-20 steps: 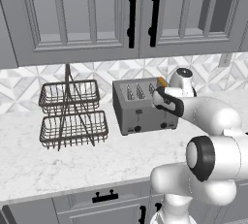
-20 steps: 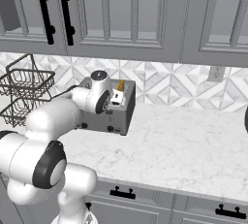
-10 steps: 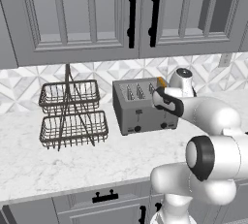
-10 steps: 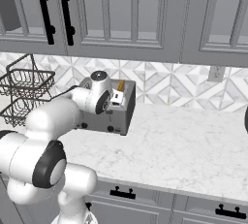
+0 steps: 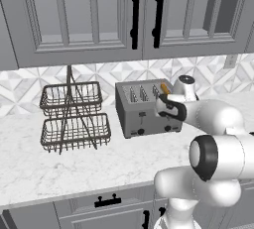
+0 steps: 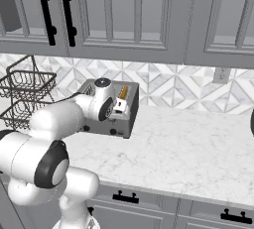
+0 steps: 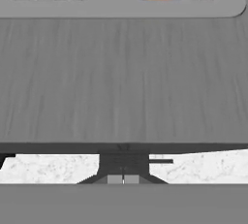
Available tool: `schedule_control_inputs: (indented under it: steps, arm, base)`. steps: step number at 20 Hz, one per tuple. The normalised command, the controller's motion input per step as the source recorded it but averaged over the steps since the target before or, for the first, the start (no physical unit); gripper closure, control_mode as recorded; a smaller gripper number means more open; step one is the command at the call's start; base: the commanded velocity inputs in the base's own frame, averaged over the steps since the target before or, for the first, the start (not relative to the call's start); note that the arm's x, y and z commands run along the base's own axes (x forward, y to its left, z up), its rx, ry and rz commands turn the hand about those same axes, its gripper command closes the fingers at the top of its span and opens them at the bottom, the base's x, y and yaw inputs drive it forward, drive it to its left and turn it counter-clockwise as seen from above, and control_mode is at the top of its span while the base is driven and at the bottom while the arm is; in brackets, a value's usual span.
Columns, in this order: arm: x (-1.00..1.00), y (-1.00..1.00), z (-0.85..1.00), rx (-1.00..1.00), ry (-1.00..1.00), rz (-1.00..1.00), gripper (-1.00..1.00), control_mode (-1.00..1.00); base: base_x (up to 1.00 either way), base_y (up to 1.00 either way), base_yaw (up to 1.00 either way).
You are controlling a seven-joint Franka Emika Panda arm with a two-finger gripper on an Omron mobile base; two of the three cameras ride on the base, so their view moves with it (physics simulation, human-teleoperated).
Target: Start the toaster. Once the lever pops up, take the bread to the plate on the dining counter.
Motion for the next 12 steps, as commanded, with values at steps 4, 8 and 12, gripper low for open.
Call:
schedule_control_inputs:
  steps: [4, 8, 12]
  arm:
    - [0.00, 0.00, -0.53, 0.00, 0.05, 0.00, 1.00, -1.00]
    - [-0.02, 0.00, -0.61, 0.00, 0.07, 0.00, 1.00, -1.00]
    - [-0.04, 0.00, -0.65, 0.00, 0.05, 0.00, 1.00, -1.00]
  base:
    - [0.00, 0.00, 0.00]
    - [0.00, 0.00, 0.00]
    - [0.00, 0.00, 0.00]
